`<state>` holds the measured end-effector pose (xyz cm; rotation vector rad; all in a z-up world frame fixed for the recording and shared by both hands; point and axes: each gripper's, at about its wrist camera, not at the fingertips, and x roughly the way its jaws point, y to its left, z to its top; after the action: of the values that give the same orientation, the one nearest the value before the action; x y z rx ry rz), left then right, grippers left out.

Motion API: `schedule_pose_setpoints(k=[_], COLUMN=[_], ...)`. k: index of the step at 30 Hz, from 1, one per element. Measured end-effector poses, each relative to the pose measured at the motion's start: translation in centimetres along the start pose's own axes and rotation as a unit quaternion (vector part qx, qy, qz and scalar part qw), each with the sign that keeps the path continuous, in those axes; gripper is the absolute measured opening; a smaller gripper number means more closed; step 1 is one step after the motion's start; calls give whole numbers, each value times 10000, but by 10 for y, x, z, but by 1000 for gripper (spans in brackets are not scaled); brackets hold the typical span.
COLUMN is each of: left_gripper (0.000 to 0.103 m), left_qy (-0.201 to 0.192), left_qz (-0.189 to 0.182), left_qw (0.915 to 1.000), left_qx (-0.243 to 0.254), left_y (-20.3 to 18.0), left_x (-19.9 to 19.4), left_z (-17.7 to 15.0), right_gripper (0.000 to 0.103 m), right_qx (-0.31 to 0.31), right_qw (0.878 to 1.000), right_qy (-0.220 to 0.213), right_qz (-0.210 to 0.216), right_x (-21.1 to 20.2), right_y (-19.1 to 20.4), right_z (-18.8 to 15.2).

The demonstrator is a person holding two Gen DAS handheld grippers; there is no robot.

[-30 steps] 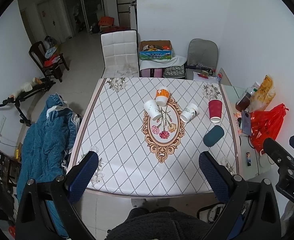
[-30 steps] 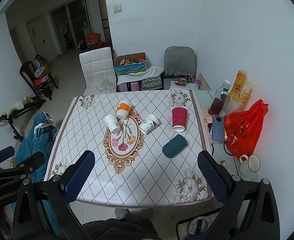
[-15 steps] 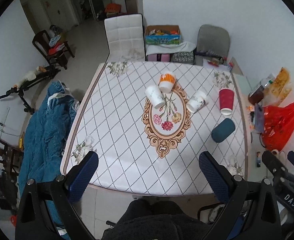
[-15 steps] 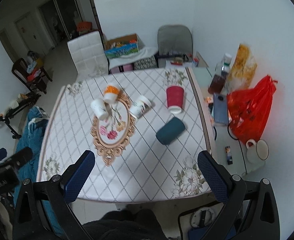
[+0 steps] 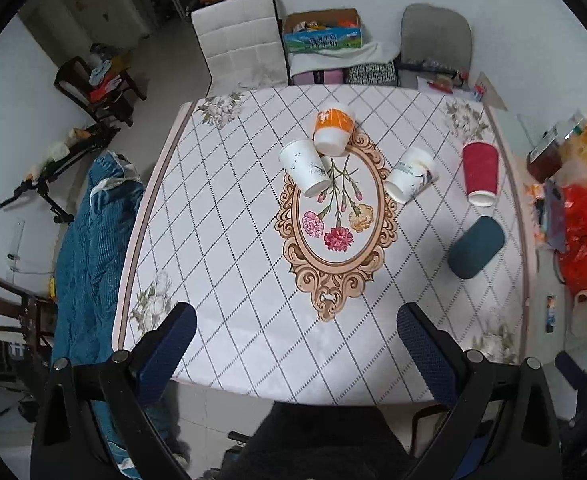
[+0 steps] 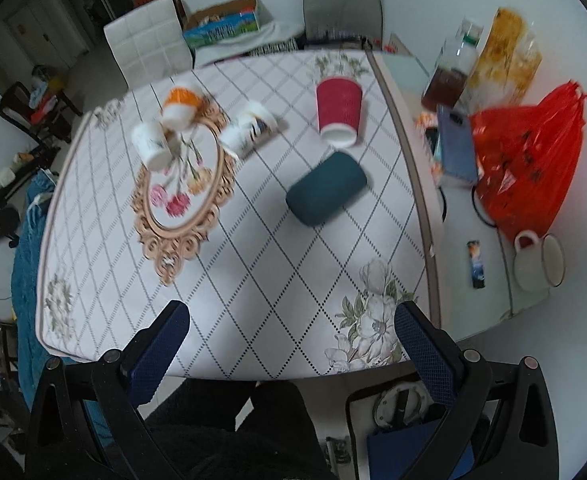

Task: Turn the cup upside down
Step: 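Reach the left tool to the lying bird-print paper cup and grasp it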

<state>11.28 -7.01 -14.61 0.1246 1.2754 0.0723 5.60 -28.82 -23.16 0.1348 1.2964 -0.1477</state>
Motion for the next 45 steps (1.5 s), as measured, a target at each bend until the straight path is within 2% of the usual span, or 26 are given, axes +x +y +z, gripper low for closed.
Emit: schedule_pose_setpoints(k=[5,13,18,23,26,33,40,45], left_gripper=[103,103,103,103,103,103,102,97], left_qy=[306,488,663,926,956,1046,1226,1310], left_qz=[76,81,43,-25,-78,-134,-296,-421], left_qw=[9993,9963,9895,9777,9710,9531,9332,9225], left_qx=[208,703,1282,1885,2191,2838,3365,3606], left_y=[-14,-48,-82,-119,-136,-176,-204,-216], left_x=[40,101,143,184,198,234,260,272], left_z=[25,93,131,155,162,180,179,173], right_gripper=[103,103,103,103,103,103,103,103], right_qx=[94,343,575,836,972,1136,1195,1247], right_qw=[9989,9921,9861,9781,9738,9695,9677,9663], right_qy=[454,1180,1514,1856,1995,2105,2139,2169], right_qz=[-96,-272,-365,-441,-491,-541,-589,-610], right_x=[46,117,155,185,197,209,220,218], right_y=[-3,-4,-7,-13,-16,-17,-11,-12], right_z=[-6,-3,3,7,9,23,49,65])
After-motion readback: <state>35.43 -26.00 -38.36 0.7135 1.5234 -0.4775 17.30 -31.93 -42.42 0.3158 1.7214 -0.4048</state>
